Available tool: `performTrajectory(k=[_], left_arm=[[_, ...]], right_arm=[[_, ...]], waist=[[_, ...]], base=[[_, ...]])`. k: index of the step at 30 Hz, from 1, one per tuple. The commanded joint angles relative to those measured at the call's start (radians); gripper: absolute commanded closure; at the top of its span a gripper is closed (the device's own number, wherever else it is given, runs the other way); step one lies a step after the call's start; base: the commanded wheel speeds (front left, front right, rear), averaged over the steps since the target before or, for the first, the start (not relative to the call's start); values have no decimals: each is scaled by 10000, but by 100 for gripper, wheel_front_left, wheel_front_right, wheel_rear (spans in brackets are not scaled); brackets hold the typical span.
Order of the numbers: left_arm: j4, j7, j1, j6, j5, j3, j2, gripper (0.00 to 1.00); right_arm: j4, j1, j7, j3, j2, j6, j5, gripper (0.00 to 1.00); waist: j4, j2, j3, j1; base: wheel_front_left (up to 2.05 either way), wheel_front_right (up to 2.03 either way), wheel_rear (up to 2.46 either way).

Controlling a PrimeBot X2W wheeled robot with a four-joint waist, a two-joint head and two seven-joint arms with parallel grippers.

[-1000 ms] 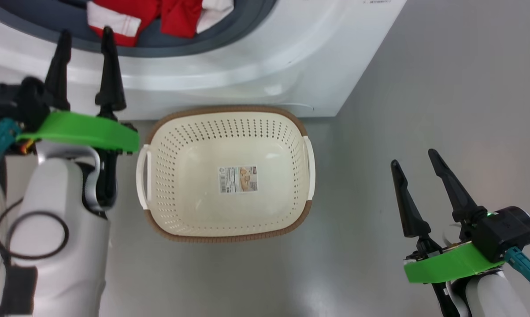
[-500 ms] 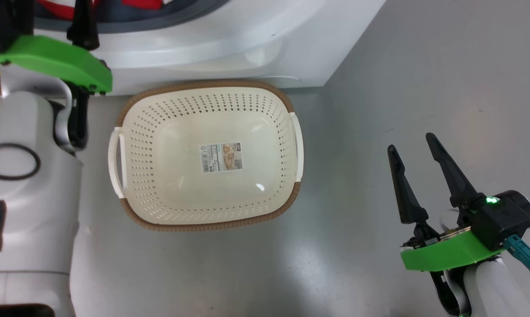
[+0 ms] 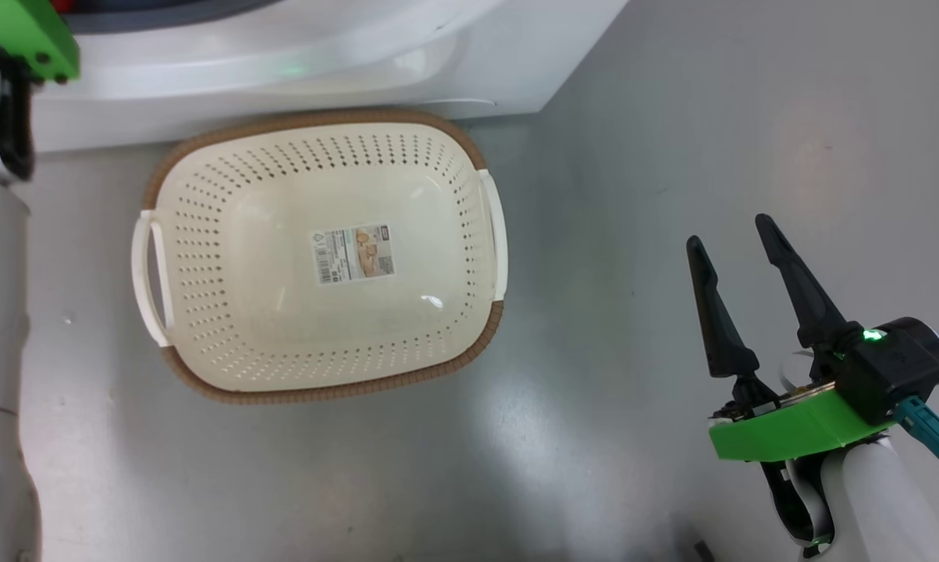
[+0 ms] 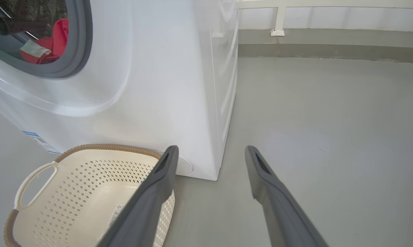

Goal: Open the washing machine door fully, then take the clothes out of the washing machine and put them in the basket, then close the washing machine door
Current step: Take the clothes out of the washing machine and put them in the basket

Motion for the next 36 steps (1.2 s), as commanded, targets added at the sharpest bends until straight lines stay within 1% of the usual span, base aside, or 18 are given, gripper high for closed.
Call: performTrajectory(k=[1,4,12,17,20,21,22,23,24,25,31,36], left_arm=[[-58,146,-169,135,86,69,536,0],[360,666,-481,249,116,-6,605,0],[1309,1807,-900,783,266,-200,865,0],[1602,2077,-989,822,305,-331,992,0],[1739,2234,-994,760,357,-467,1020,0],[1765,2263,-998,720,362,-503,1030,26],[1765,2263,-998,720,362,-503,1030,26],[1805,2332,-1005,683,388,-560,1040,65],[1836,2383,-1011,649,394,-597,1044,98],[1860,2423,-1015,608,402,-637,1049,100],[1890,2410,-1063,448,429,-826,1101,100],[1558,1621,-1108,576,478,-933,1104,100]], right_arm=[[-152,-17,-63,194,-18,48,119,0],[-78,-72,-63,242,-18,48,168,0],[60,-241,-63,415,-18,48,357,0],[143,-268,-63,444,-18,48,483,0],[179,-267,-63,473,-18,48,551,0],[186,-261,-63,480,-18,48,566,0],[186,-261,-63,480,-18,48,566,0],[192,-255,-63,481,-18,48,579,0],[197,-248,-63,479,-18,48,590,0],[202,-241,-63,479,-18,48,600,0],[231,-221,-63,498,-18,48,669,0],[289,-230,-63,479,-18,48,704,0]], waist=[[-87,-1,122,0],[-154,-1,202,0],[-401,-1,238,0],[-509,-1,200,0],[-563,-1,142,0],[-579,-1,125,0],[-579,-1,125,0],[-591,-1,111,0],[-598,-1,96,0],[-604,-1,80,0],[-630,-1,1,0],[-577,-1,-30,0]], base=[[0,0,0],[0,0,0],[0,0,0],[0,0,0],[0,0,0],[0,0,0],[0,0,0],[0,0,0],[0,0,0],[0,0,0],[0,0,0],[0,0,0]])
